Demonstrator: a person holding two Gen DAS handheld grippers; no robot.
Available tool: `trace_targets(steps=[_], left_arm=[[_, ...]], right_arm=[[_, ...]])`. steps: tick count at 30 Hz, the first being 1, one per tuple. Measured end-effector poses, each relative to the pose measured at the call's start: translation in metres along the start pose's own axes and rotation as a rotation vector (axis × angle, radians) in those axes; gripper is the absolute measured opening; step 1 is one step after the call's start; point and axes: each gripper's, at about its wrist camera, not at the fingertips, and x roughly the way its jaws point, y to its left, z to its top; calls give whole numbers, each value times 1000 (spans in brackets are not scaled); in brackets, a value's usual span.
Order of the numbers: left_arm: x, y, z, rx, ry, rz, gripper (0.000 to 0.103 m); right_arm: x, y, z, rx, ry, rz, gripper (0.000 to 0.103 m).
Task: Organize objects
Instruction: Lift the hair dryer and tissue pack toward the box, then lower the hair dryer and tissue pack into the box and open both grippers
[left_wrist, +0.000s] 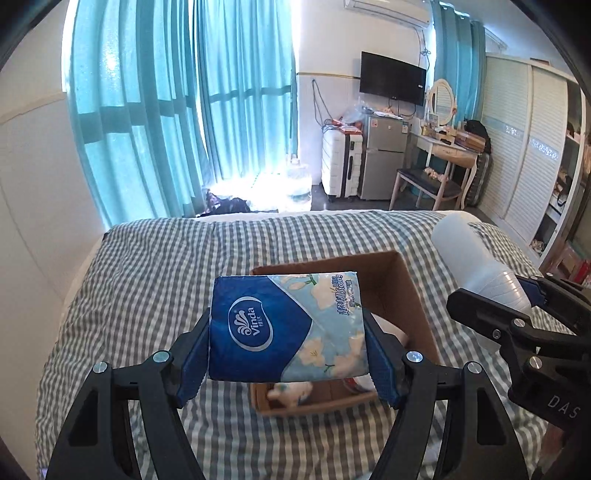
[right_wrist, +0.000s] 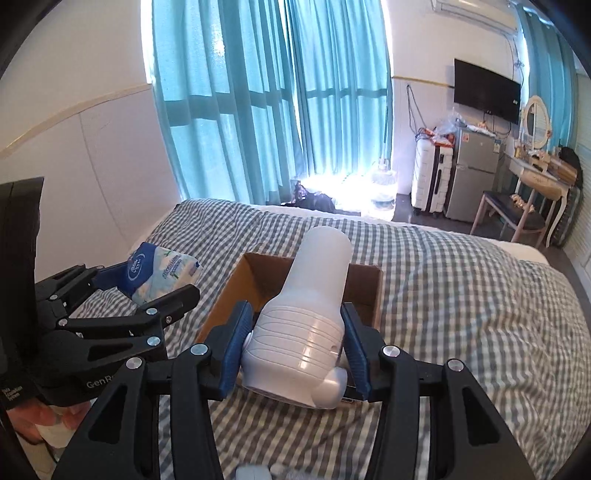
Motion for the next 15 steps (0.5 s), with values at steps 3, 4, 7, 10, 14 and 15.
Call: trace_targets(steps=[3,4,7,10,14,15], left_arm=[[29,5,2,-7,19,-16,75],[37,6,1,-8,28,-20,75],[67,8,-6,-5,61,-28,75],[93,6,-14,7,86,-37,75],[121,4,-23,18,117,-50,75],[126,4,-25,17,121,-53,75]], right_arm=[[30,-7,4,18,28,11,48],[40,-10,4,25,39,15,48],[71,-19,2,37,72,18,48],[99,-27,-1,49,102,21,48],[128,-36,-8,52,131,11,48],[134,-38,-11,54,139,10,48]])
